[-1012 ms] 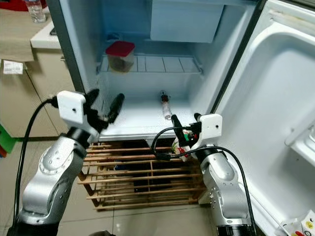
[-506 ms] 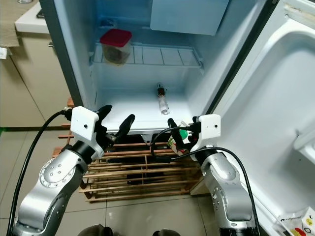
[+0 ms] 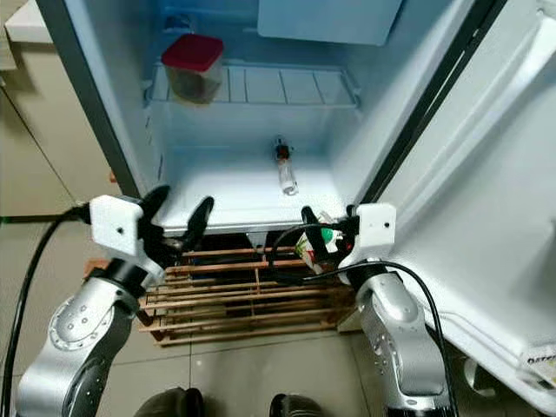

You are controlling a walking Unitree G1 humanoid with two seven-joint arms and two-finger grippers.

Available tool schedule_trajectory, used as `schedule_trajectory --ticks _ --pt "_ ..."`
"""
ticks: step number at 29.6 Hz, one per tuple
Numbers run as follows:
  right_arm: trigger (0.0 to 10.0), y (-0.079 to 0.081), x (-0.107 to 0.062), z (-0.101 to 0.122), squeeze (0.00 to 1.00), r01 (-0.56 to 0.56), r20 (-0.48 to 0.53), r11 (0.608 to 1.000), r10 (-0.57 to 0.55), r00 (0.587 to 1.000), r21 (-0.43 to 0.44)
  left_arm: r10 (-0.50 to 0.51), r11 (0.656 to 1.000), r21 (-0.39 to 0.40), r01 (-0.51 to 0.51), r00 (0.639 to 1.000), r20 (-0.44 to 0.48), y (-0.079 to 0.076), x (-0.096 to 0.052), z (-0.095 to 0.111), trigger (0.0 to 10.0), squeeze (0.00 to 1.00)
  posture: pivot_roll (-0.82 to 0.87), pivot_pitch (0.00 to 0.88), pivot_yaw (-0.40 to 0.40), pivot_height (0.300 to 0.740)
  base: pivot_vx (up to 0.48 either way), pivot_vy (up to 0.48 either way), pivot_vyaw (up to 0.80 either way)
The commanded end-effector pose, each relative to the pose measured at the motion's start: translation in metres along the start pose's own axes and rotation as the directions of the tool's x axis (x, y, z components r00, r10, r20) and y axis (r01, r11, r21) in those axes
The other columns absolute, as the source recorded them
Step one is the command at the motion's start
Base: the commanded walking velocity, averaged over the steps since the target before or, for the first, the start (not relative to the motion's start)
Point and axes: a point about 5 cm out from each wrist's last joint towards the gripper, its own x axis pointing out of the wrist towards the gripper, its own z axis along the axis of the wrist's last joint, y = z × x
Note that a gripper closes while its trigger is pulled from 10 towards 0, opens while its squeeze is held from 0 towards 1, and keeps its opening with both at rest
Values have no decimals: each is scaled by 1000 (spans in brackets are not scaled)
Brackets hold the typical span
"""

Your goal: Restocking fridge

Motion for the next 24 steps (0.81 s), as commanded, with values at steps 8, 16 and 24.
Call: schedule_trajectory --ticks 8,16,24 --pt "10000 -1 2 -3 0 26 -7 999 -26 1000 47 8 1000 3 -8 999 42 -1 8 8 10000 0 -38 89 -87 740 0 0 0" --pt "10000 -5 5 -8 0 32 -51 999 -30 998 42 -21 1000 -21 21 1000 15 -9 4 3 10000 0 -55 118 -97 740 0 0 0" --pt "10000 -4 5 -9 0 16 -67 1000 -14 998 21 -24 999 -24 24 1000 -6 -12 -6 2 10000 0 -62 164 -105 740 0 0 0"
